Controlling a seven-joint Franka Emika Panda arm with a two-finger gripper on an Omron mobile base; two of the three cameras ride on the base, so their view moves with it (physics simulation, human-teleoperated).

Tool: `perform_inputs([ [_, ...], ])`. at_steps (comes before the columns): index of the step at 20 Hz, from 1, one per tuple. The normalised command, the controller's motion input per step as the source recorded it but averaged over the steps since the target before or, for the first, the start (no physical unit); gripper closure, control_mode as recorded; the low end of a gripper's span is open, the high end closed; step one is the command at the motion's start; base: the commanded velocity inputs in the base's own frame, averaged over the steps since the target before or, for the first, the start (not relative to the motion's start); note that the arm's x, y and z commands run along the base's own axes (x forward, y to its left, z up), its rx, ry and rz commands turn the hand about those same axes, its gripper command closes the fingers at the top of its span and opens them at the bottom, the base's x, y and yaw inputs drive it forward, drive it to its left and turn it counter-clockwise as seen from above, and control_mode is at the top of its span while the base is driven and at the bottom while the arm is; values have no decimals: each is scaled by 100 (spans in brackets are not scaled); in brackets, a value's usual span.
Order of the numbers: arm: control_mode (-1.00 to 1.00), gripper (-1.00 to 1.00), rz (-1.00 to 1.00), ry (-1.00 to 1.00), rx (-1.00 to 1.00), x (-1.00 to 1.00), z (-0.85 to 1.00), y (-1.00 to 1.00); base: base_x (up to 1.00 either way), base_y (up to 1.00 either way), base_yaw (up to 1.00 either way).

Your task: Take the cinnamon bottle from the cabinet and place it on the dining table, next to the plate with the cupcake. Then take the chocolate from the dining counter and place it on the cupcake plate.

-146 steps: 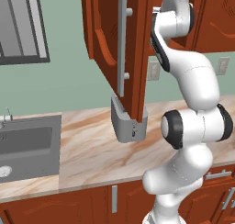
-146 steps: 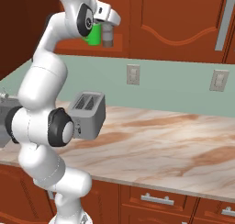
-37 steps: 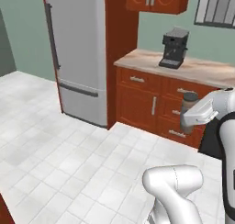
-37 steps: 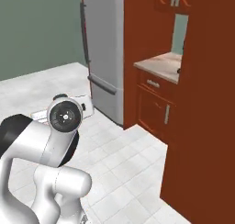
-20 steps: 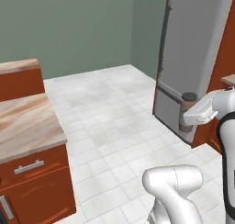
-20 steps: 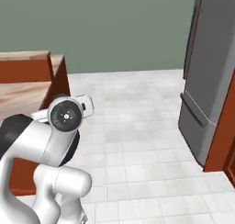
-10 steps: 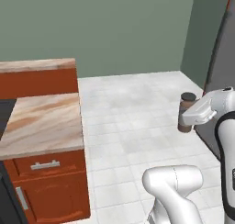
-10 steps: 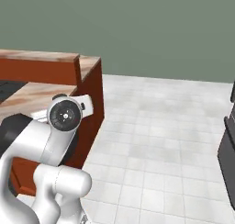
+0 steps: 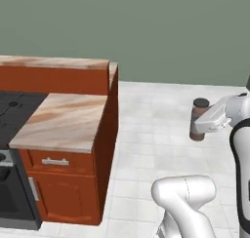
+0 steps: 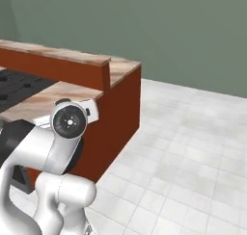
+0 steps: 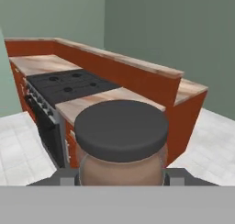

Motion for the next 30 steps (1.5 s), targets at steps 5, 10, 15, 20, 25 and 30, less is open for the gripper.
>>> perform_inputs([
  [5,100,100,0,0,0,0,0,0,36,-54,49],
  [10,100,100,0,0,0,0,0,0,35,-50,49],
  [15,100,100,0,0,0,0,0,0,30,-54,48],
  [20,100,100,0,0,0,0,0,0,21,-63,47],
  [25,100,100,0,0,0,0,0,0,6,-71,48],
  [30,100,100,0,0,0,0,0,0,0,-72,48],
])
